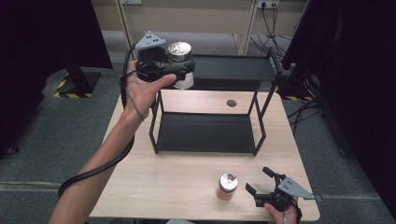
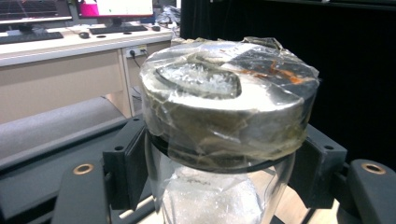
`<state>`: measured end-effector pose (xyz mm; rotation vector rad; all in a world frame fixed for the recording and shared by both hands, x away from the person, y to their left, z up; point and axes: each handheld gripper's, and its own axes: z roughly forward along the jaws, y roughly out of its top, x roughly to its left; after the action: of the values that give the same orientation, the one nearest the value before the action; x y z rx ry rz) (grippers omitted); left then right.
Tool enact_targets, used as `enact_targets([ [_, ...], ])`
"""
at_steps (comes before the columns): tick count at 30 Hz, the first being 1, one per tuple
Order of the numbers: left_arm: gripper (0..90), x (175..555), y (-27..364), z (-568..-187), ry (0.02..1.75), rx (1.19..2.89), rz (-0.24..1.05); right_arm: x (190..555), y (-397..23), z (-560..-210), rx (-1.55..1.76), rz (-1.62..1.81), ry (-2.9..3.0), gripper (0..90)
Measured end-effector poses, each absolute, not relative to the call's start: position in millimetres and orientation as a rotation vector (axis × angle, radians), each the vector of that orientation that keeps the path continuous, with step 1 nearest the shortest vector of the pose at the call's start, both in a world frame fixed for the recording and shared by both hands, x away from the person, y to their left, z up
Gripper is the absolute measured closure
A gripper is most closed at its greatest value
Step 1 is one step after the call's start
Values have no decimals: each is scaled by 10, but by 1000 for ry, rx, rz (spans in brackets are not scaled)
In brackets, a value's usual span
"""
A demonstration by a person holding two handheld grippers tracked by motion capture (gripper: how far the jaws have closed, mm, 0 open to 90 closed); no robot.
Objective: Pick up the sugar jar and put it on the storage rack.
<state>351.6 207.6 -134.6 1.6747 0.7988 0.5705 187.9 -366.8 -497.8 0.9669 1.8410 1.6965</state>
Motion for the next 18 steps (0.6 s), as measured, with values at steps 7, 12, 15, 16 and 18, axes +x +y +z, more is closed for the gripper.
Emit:
enact_targets([
  [7, 309, 3656, 1956, -1345, 837, 1667, 601, 1880, -3671, -4977, 965, 1698, 1842, 4],
  [12, 309, 3767, 1863, -1361, 868, 1659, 638, 1882, -3669, -4977, 963, 1698, 1844, 4],
  [15, 309, 3842, 1838, -1370, 899, 1641, 654, 1879, -3671, -4977, 960, 1700, 1843, 4],
  [16, 309, 3863, 1832, -1373, 908, 1636, 661, 1879, -3673, -4977, 960, 1700, 1843, 4],
  [18, 309, 3895, 1815, -1379, 922, 1626, 678, 1880, -3677, -4978, 962, 1701, 1842, 4],
])
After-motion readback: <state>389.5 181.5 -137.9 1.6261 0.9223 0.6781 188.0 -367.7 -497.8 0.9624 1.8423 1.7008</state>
